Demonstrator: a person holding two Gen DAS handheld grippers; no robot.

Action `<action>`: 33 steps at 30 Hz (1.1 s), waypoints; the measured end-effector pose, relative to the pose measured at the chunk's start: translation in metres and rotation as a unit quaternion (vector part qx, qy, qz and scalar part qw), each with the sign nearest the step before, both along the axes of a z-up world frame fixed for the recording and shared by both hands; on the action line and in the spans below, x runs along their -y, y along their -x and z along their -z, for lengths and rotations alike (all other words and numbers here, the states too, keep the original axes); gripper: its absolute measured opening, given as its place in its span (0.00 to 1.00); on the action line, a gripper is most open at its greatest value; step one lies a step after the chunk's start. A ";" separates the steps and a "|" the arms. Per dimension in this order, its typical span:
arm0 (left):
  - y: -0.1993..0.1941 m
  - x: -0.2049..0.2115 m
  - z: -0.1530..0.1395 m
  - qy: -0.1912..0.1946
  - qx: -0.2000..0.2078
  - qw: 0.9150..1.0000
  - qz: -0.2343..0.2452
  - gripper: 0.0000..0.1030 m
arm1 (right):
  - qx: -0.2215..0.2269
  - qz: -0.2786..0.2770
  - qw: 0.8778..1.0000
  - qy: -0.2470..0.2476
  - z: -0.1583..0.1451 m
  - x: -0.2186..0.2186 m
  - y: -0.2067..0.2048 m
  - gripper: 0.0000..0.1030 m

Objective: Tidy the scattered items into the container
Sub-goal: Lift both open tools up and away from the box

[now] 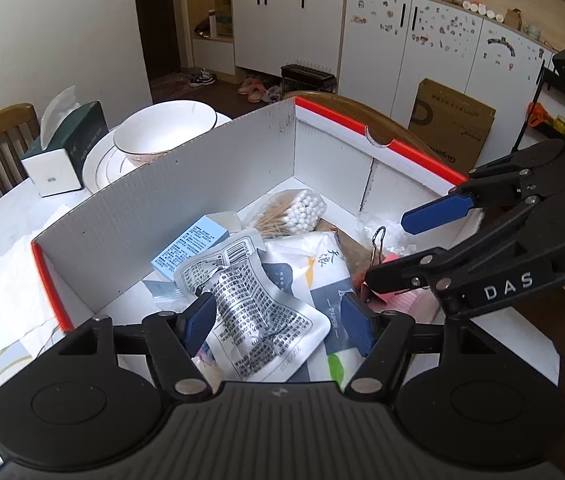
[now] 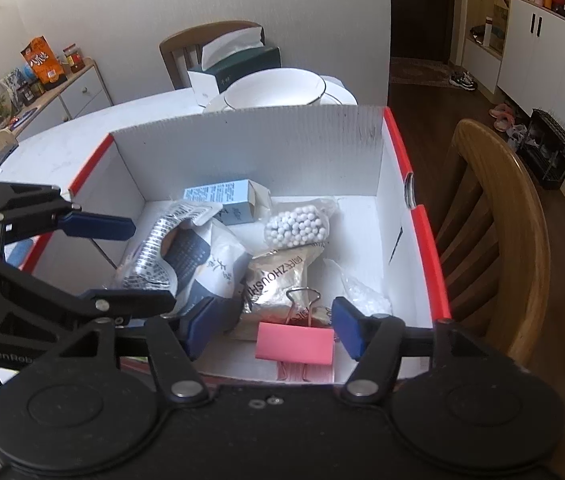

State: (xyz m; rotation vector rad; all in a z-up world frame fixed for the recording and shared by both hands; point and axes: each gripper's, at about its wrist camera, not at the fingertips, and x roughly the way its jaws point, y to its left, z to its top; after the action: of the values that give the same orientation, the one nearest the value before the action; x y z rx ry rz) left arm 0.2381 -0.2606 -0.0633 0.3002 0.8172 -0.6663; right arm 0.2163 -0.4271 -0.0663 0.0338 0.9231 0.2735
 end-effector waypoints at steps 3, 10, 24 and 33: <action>0.005 -0.007 -0.005 0.012 0.003 1.000 -0.011 0.66 | 0.006 -0.002 1.000 0.001 -0.007 -0.002 0.004 0.62; 0.015 -0.023 -0.022 0.045 0.007 0.998 -0.034 0.66 | 0.023 -0.005 1.000 -0.003 -0.023 -0.008 0.014 0.62; 0.039 -0.061 -0.037 0.087 0.011 0.993 -0.077 0.73 | 0.058 0.008 0.998 -0.005 -0.046 -0.023 0.039 0.68; 0.046 -0.082 -0.040 0.093 0.010 0.991 -0.093 0.80 | 0.084 0.027 0.996 0.002 -0.056 -0.034 0.054 0.78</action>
State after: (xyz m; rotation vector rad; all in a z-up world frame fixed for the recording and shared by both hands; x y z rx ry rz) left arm 0.1920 -0.1788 -0.0237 0.0601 0.7471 -0.5582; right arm 0.1623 -0.3926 -0.0101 0.0324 0.7539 0.2203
